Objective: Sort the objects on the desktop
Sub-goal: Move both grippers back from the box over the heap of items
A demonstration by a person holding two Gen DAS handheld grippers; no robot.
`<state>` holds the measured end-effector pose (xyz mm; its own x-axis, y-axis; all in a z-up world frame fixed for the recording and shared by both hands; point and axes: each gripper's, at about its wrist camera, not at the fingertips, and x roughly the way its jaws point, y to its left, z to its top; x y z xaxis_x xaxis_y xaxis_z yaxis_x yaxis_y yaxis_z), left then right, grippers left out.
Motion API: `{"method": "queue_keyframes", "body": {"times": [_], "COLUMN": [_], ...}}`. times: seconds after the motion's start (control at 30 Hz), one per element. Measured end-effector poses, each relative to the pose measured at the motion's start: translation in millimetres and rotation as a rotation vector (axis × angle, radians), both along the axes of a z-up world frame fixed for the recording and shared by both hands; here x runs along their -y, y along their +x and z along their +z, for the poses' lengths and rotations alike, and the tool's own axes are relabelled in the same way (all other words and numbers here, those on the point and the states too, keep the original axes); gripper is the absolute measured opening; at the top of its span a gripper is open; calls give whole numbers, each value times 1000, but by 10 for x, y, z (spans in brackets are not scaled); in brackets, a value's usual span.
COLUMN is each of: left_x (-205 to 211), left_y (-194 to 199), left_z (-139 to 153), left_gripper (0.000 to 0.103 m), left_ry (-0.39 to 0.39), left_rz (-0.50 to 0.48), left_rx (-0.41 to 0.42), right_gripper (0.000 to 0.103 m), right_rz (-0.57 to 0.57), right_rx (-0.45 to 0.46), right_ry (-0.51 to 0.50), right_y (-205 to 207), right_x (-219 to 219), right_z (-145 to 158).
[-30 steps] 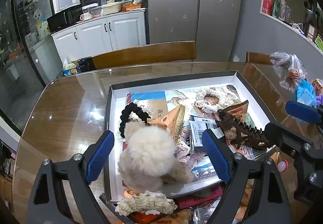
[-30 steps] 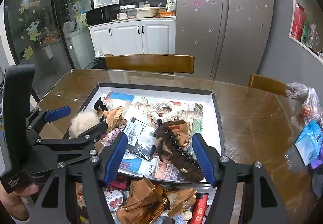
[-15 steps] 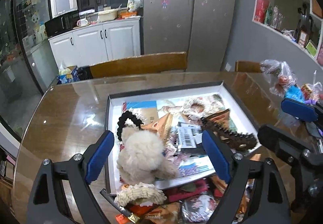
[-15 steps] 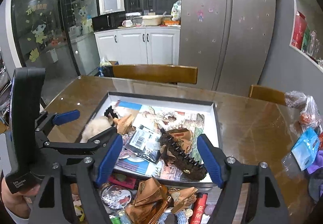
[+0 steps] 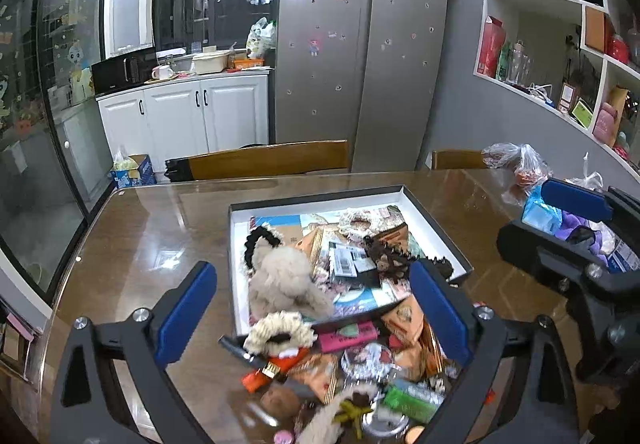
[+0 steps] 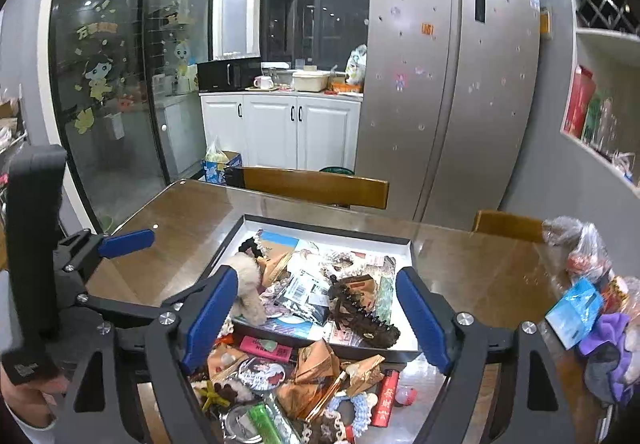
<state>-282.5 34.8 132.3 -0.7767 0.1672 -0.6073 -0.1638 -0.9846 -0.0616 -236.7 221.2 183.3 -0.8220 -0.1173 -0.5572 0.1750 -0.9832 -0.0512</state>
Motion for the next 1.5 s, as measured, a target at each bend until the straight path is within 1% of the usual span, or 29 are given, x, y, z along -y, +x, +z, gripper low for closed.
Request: {"method": "queue_keyframes", "body": {"times": [0.2,0.33,0.43,0.5,0.6,0.67,0.73,0.8,0.87,0.97,1.1,1.27,1.43,1.5], "left_x": [175,281,359,403,424,379,278,164,59,-45,-74,-16,-25,-44], "left_y": [351,566,756,858,985,1044,1092,1113,1130,1119,1057,954,857,818], "left_z": [35,-115,-304,-433,-637,-744,-842,-919,-997,-1084,-1220,-1348,-1444,-1472], "left_gripper": [98,98,98,98,98,98,98,98,98,98,98,98,98,98], "left_ry": [-4,27,20,20,53,40,3,-18,-28,-64,-72,-42,-75,-82], "left_rz": [18,24,46,66,41,28,9,-19,-55,-73,-72,-69,-50,-59], "left_rx": [-4,27,46,53,92,100,103,113,120,126,150,179,190,196], "right_gripper": [83,83,83,84,83,83,83,84,83,84,84,84,84,84], "right_rz": [-11,-20,-31,-20,-36,-44,-64,-65,-66,-44,-28,-2,16,29], "right_rx": [-17,-23,0,35,72,98,122,141,140,154,187,218,267,287], "right_ry": [1,-6,-73,-118,-141,-156,-180,-196,-196,-188,-129,-119,-103,-97], "right_y": [311,533,692,747,840,884,929,957,992,1013,973,911,812,767], "right_x": [26,-7,-117,-174,-251,-304,-357,-372,-354,-267,-135,-122,-107,-101], "right_z": [84,47,-127,-287,-522,-660,-775,-867,-942,-1074,-1243,-1368,-1521,-1584]}}
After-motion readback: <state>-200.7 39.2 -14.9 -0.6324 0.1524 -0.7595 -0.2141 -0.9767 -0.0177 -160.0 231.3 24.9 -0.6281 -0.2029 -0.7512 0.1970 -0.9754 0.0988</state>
